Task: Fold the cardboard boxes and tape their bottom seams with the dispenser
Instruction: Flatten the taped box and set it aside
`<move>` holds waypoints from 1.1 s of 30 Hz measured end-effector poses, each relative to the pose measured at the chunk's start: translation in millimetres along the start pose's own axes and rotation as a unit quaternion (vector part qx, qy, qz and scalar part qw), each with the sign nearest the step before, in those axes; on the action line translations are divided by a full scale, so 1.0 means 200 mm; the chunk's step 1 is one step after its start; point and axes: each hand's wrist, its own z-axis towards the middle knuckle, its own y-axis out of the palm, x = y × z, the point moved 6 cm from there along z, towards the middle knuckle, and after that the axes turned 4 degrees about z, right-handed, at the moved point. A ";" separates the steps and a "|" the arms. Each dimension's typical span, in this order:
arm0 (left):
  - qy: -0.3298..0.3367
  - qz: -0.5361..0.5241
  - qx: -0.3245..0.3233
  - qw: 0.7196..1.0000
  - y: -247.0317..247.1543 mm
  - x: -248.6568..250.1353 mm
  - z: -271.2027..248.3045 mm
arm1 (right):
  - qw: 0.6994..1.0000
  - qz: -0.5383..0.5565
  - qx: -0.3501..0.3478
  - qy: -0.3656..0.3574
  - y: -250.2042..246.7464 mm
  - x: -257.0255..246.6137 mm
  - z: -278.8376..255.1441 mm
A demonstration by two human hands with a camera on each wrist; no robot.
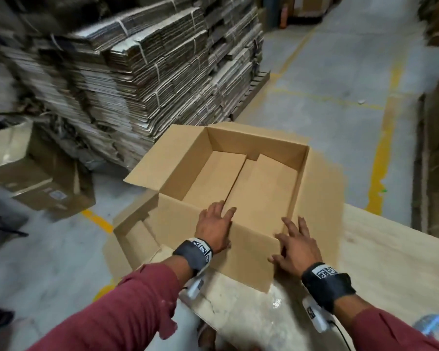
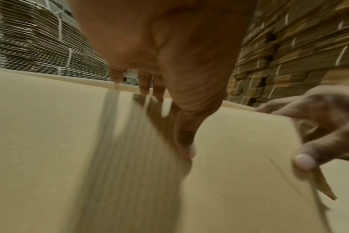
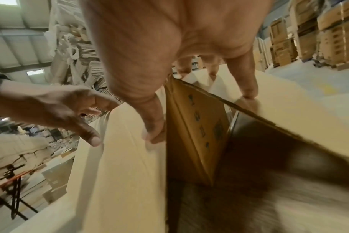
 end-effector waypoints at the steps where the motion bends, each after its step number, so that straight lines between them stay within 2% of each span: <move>1: 0.000 0.020 -0.020 1.000 0.01 -0.01 0.03 | 1.000 0.015 0.010 0.000 0.00 0.00 0.01; 3: 0.018 0.030 -0.049 0.998 0.04 -0.04 0.08 | 0.999 0.037 0.031 -0.013 0.02 0.01 0.05; 5: 0.045 0.027 -0.050 0.997 0.03 -0.10 0.13 | 0.996 0.049 0.062 -0.046 0.01 0.01 0.09; 9: 0.102 0.024 0.029 0.994 -0.10 -0.27 0.19 | 0.984 0.046 0.142 -0.100 -0.10 -0.08 0.16; 12: 0.099 -0.005 0.078 0.992 -0.20 -0.57 0.23 | 0.979 0.049 0.164 -0.112 -0.27 -0.34 0.29; 15: 0.079 -0.062 0.085 0.991 -0.21 -1.03 0.29 | 0.986 0.023 0.110 -0.126 -0.39 -0.73 0.55; 19: 0.036 -0.144 0.067 0.987 -0.14 -1.73 0.32 | 0.988 -0.021 0.033 -0.150 -0.50 -1.40 1.00; 21: 0.007 -0.192 0.060 0.979 -0.05 -2.06 0.31 | 0.982 -0.079 -0.023 -0.169 -0.48 -1.74 1.18; 23: 0.002 -0.212 0.059 0.976 0.08 -2.33 0.32 | 0.963 -0.171 -0.077 -0.195 -0.40 -2.07 1.28; 26: 0.042 -0.168 0.049 0.984 0.25 -2.53 0.33 | 0.923 -0.264 -0.170 -0.225 -0.16 -2.36 1.28; 30: 0.106 -0.155 0.062 0.980 0.48 -2.66 0.18 | 0.914 -0.256 -0.235 -0.211 0.08 -2.50 1.21; 33: 0.123 -0.198 0.064 0.970 0.67 -2.70 -0.03 | 0.892 -0.261 -0.276 -0.247 0.32 -2.61 1.07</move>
